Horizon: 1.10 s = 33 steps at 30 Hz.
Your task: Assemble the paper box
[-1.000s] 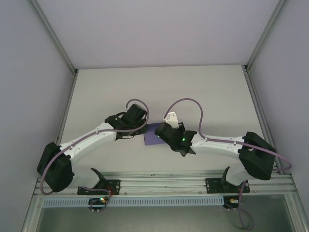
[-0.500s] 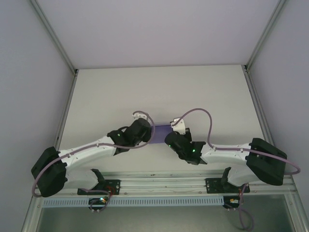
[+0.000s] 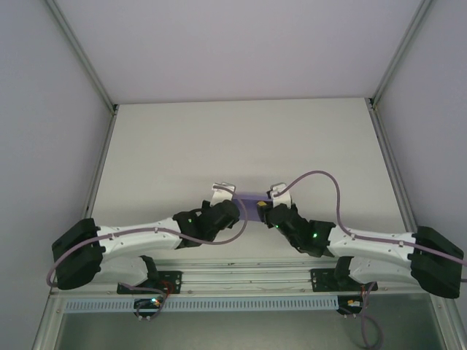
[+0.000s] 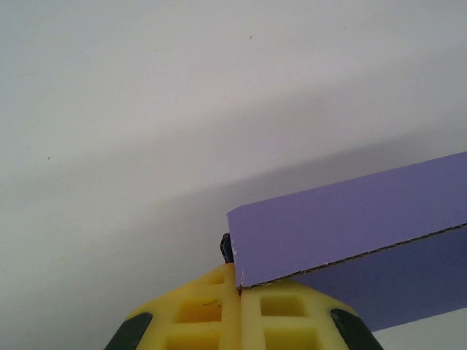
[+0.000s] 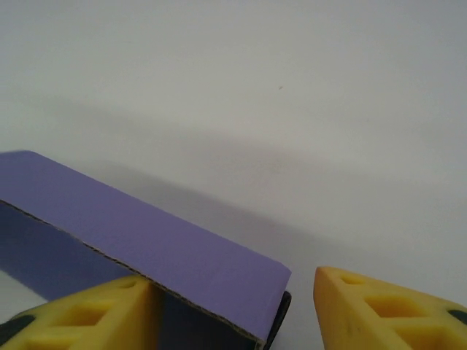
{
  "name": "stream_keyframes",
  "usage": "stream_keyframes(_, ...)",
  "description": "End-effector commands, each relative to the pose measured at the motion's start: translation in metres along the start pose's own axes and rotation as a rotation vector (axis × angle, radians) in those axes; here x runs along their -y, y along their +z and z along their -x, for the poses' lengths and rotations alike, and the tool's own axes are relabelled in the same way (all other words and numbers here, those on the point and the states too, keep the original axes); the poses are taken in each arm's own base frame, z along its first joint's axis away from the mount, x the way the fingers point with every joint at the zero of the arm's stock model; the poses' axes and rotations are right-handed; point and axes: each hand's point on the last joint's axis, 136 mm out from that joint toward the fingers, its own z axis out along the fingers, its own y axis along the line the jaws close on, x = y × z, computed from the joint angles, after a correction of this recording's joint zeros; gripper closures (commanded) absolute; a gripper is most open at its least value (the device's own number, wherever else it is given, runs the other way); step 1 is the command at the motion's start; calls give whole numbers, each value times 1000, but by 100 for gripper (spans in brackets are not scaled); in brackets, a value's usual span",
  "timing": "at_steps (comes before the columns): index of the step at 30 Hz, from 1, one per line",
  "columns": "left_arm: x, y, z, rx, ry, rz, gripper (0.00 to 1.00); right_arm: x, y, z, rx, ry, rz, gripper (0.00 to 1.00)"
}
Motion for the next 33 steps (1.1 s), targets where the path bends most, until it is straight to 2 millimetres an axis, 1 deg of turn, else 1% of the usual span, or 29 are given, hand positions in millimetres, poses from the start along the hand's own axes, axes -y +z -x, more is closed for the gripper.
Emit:
stream_keyframes(1,-14,5,-41,-104,134,57,100,6,-9,-8,-56,44,28,36)
stream_keyframes(4,-14,6,-41,-103,140,67,100,18,-12,-5,-58,129,24,26)
stream_keyframes(5,-13,6,-41,-97,145,66,100,21,-12,-3,-54,173,24,25)
stream_keyframes(9,-7,4,-39,-80,161,40,100,22,-8,15,-12,294,85,22)
stream_keyframes(11,-6,3,-38,-74,166,24,100,24,-5,19,-21,321,102,21)
stream_keyframes(14,-4,1,-36,-66,177,8,100,29,2,16,-63,337,85,22)
stream_keyframes(16,-4,0,-34,-65,188,3,100,31,6,7,-104,344,64,25)
stream_keyframes(17,-2,-1,-33,-67,196,-11,98,32,8,1,-126,346,53,26)
stream_keyframes(20,1,-5,-30,-59,213,-34,89,36,13,-21,-200,355,16,29)
stream_keyframes(22,5,-8,-29,-64,230,-61,80,36,16,-34,-237,373,9,30)
stream_keyframes(23,9,-10,-29,-75,248,-89,78,36,16,-39,-251,377,8,31)
stream_keyframes(25,16,-15,-30,-98,287,-139,75,37,17,-45,-263,394,1,32)
stream_keyframes(26,20,-18,-32,-121,306,-166,71,37,18,-47,-264,400,1,32)
stream_keyframes(28,25,-24,-33,-145,333,-216,66,38,18,-49,-267,406,0,33)
stream_keyframes(30,33,-33,-39,-182,357,-295,58,39,17,-51,-273,403,-4,34)
stream_keyframes(31,34,-36,-41,-202,358,-323,50,40,17,-53,-278,404,-11,34)
stream_keyframes(32,36,-40,-43,-219,360,-356,47,40,16,-54,-281,405,-12,34)
stream_keyframes(33,36,-43,-43,-227,351,-375,41,41,16,-56,-286,402,-13,34)
